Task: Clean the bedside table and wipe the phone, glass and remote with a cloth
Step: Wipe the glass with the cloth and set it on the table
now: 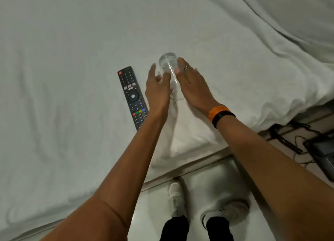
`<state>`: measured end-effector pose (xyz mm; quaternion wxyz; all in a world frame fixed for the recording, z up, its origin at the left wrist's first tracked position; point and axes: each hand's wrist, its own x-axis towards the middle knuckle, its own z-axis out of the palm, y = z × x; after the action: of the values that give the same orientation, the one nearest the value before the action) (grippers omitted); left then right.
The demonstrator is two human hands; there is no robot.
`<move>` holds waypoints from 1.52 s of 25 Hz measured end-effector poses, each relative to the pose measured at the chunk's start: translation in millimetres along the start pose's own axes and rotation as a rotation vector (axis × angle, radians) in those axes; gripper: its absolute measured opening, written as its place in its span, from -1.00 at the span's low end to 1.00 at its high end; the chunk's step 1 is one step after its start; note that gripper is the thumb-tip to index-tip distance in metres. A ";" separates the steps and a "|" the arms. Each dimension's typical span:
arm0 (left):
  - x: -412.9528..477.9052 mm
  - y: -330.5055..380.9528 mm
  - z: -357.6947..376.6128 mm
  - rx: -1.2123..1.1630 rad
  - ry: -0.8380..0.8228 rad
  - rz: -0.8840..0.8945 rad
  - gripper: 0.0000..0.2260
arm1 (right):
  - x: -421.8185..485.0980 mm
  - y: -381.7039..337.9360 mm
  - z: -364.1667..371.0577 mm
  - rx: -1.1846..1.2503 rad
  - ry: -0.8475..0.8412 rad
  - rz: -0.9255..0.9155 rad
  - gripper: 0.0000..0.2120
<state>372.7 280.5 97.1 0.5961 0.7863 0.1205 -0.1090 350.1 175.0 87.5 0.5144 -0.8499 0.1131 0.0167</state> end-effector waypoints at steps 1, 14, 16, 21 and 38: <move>1.6 2.7 -1.0 -0.035 -0.043 -0.024 -0.47 | 0.5 -2.5 3.2 0.063 0.015 0.027 -0.51; -155.1 -4.1 141.5 -0.126 -0.608 -0.021 -0.41 | -185.4 87.8 -116.8 0.540 0.555 0.136 -0.54; -188.0 -20.1 176.9 -0.090 -0.740 -0.078 -0.49 | -229.3 115.3 -134.8 0.533 0.639 0.225 -0.53; -259.9 -85.3 245.0 0.206 -1.048 -0.207 -0.26 | -343.7 200.1 -149.9 0.375 0.697 0.438 -0.48; -326.2 -182.9 307.0 0.373 -1.151 -0.486 -0.59 | -423.1 278.7 -141.6 0.841 1.150 0.794 -0.65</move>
<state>-3.2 12.8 -48.3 0.3772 0.6427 -0.0646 -0.6637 -132.8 0.7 -27.3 0.6075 -0.3580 0.6492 -0.2850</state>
